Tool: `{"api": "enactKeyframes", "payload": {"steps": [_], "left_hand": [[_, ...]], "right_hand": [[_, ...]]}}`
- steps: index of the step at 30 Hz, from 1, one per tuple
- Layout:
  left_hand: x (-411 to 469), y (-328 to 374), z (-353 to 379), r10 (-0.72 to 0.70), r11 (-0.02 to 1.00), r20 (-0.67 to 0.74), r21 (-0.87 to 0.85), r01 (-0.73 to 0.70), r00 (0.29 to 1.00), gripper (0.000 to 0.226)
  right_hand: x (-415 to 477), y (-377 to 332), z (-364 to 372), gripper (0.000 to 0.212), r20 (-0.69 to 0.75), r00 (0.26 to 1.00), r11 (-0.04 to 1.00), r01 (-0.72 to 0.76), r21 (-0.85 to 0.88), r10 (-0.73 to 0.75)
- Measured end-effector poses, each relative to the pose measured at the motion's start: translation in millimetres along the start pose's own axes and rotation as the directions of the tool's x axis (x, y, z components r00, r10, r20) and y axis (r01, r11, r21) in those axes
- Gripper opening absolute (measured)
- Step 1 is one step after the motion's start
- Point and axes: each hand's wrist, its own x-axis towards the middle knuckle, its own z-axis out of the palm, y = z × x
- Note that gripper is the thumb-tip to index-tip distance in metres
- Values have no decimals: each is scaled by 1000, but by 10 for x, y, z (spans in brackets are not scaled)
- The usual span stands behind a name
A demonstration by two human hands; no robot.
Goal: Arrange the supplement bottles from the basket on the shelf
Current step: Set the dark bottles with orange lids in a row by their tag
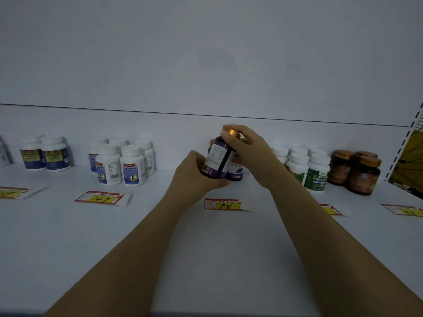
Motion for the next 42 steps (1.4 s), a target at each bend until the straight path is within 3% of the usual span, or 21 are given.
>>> {"api": "enactKeyframes", "payload": {"steps": [7,13,20,32,37,39,42], "left_hand": [[27,58,-42,-75,977,230,-177,118,970,58],[-6,28,-18,-20,1000,66,10,19,998,57],[-51,94,-65,-62,982,264,-154,106,963,54],[-75,49,-92,-96,980,265,-145,138,959,53],[-76,42,-148,-38,967,305,-229,112,952,40],[-60,28,-158,-3,957,264,-280,80,964,43],[-9,28,-173,29,942,87,-336,2,996,49]], "right_hand": [[-34,-20,-149,27,70,997,965,-36,260,19],[-39,0,-35,26,47,998,1000,29,4,-29],[-34,10,-174,24,-26,1000,984,5,176,0],[10,38,-137,31,117,987,983,-126,131,111],[-41,-28,-151,31,103,993,989,-64,133,51],[-75,-96,-151,37,100,995,990,-7,139,-7],[-147,-221,-117,47,153,979,990,125,71,-134]]}}
